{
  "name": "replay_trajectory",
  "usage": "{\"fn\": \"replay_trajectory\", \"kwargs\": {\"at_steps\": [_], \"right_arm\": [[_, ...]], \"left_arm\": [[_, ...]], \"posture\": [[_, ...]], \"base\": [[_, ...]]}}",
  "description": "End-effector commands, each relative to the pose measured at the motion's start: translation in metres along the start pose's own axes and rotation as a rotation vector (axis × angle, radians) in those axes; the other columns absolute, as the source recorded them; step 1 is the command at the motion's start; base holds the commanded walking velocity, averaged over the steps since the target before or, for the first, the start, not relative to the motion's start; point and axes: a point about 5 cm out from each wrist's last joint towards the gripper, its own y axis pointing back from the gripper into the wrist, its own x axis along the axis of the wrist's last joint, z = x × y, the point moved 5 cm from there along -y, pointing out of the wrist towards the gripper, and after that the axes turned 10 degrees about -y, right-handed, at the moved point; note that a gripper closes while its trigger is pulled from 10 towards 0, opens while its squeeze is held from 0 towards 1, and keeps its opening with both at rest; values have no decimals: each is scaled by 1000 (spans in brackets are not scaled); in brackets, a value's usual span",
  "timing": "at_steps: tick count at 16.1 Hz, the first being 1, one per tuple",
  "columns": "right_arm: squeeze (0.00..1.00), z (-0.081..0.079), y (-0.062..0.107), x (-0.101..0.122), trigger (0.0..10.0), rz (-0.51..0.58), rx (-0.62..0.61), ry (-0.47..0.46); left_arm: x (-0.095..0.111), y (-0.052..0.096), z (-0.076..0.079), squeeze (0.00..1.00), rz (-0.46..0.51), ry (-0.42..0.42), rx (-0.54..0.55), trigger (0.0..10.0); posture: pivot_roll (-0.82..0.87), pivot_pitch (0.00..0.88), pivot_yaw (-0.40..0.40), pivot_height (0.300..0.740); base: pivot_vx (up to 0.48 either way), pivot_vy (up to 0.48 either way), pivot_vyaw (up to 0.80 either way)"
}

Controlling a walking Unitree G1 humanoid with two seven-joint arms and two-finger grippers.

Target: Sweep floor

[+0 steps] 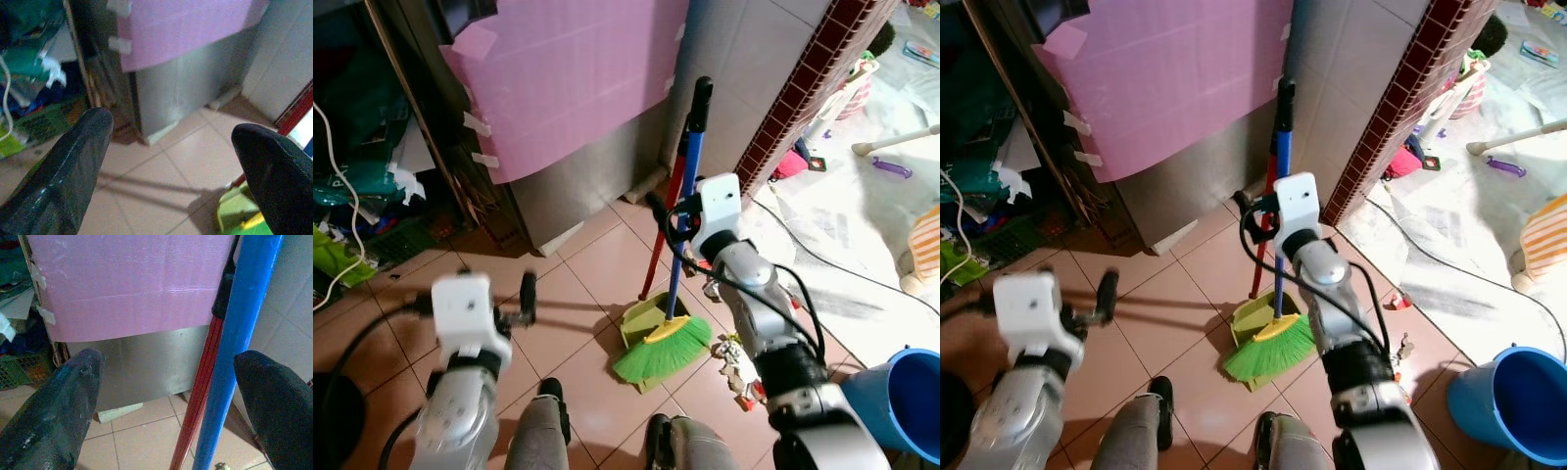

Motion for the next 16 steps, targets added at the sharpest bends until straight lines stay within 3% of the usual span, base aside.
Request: {"fn": "replay_trajectory", "kwargs": {"at_steps": [1,5,11,16], "right_arm": [[0,4,-1,-4,10000,-11,-5,11],[0,10,-11,1,10000,6,-27,32],[0,26,-16,6,10000,23,-84,49],[0,43,-16,10,10000,33,-121,62]], "left_arm": [[-2,9,1,0,-20,-3,-18,10000],[-14,20,20,0,-101,-3,-195,10000],[-8,39,27,0,-113,-18,-265,10000],[-8,40,27,0,-130,-8,-274,10000]], "posture": [[136,296,-82,740],[154,326,-75,740],[185,372,-65,740],[179,375,-65,740]], "base": [[0,0,0],[0,0,0],[0,0,0],[0,0,0]]}}
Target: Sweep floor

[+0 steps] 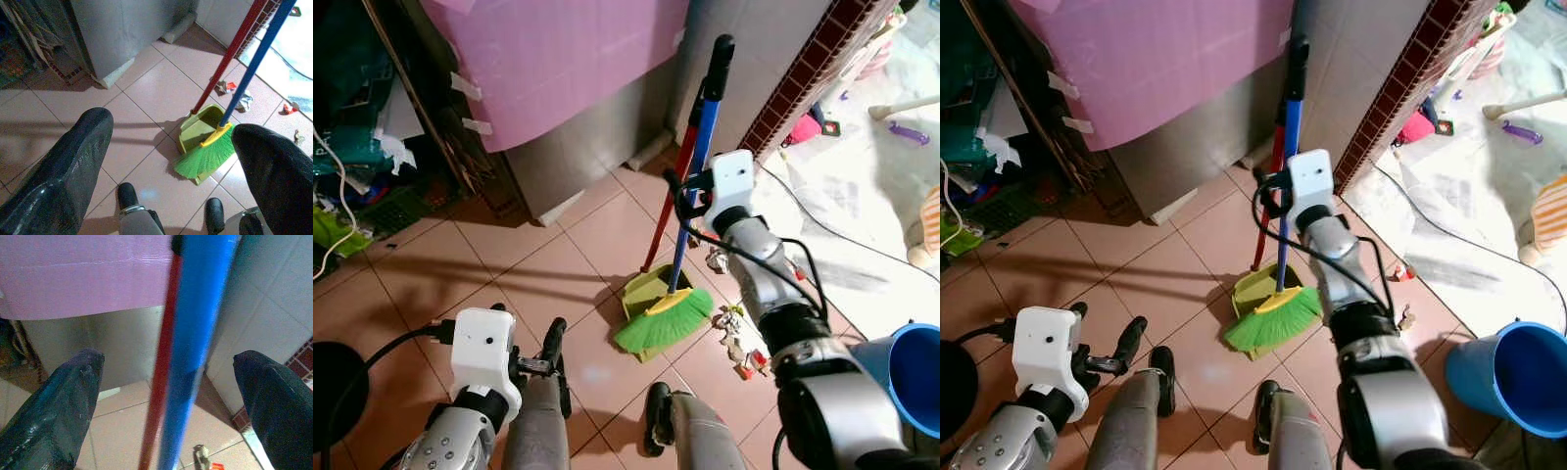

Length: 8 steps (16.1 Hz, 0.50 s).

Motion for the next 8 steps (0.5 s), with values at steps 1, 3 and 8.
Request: {"fn": "replay_trajectory", "kwargs": {"at_steps": [1,3,8], "right_arm": [[0,6,2,-5,10000,-13,-22,-8],[0,11,1,-5,10000,-13,-35,-3],[0,14,-4,-3,10000,-13,-45,-16]], "left_arm": [[0,4,2,0,-9,12,-9,10000],[0,5,8,0,-11,32,-54,10000],[10,9,27,0,25,78,-152,10000]], "posture": [[179,375,-65,740],[183,376,-65,740],[193,377,-63,740]], "base": [[0,0,0],[0,0,0],[0,0,0]]}}
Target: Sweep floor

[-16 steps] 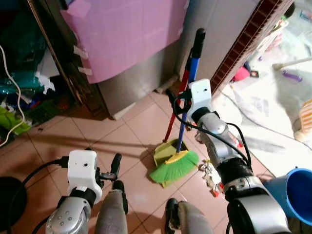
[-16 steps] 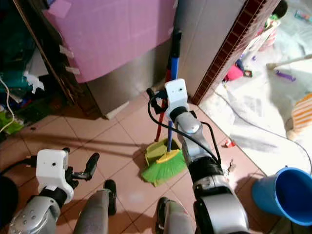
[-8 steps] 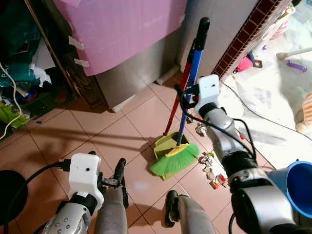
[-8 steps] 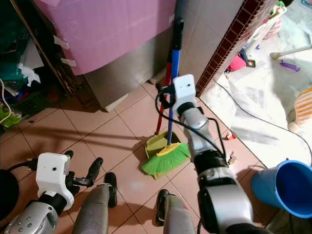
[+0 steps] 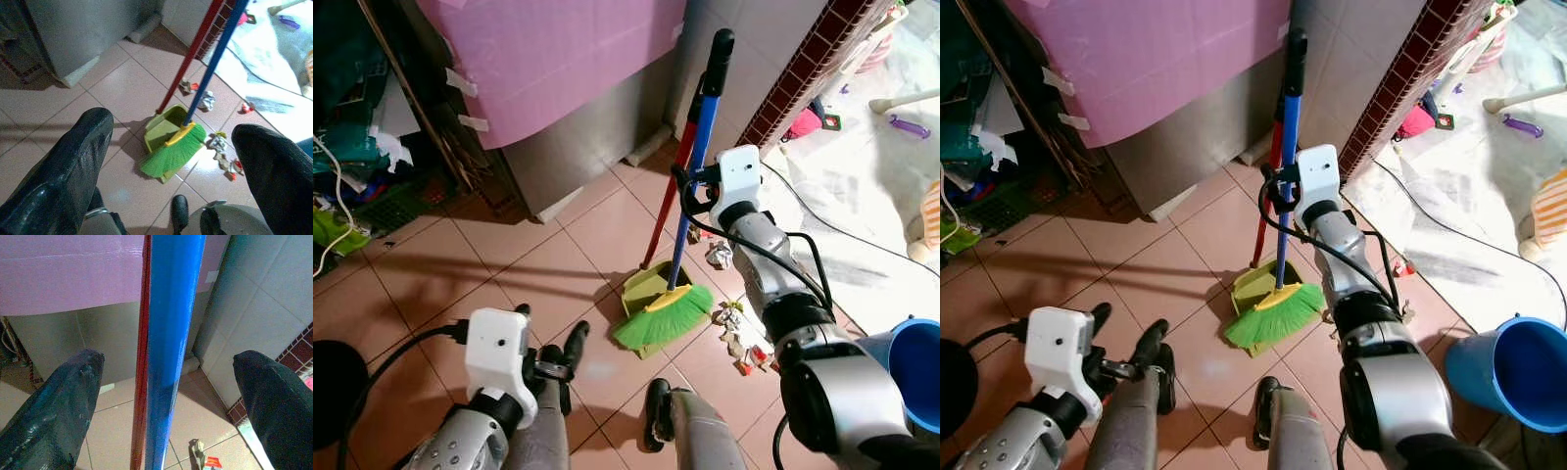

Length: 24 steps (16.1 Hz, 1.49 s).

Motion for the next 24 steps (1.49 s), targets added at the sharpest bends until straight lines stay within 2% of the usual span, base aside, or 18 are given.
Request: {"fn": "replay_trajectory", "kwargs": {"at_steps": [1,13,14,15,24], "right_arm": [[0,7,2,-4,10000,-5,-25,-17],[0,2,-8,7,10000,19,-26,-45],[0,2,-9,7,4314,19,-27,-52],[0,2,-9,7,0,19,-28,-55],[0,6,-7,3,0,4,-36,-65]], "left_arm": [[-2,5,4,0,-17,9,-18,10000],[-2,16,9,0,-37,7,-47,10000],[-3,17,10,0,-40,8,-47,10000],[-3,17,10,0,-40,8,-47,10000],[-4,16,11,0,-42,12,-46,10000]], "posture": [[197,380,-61,740],[227,411,-48,740],[229,410,-50,740],[228,411,-50,740],[226,413,-60,740]], "base": [[0,0,0],[0,0,0],[0,0,0],[0,0,0],[0,0,0]]}}
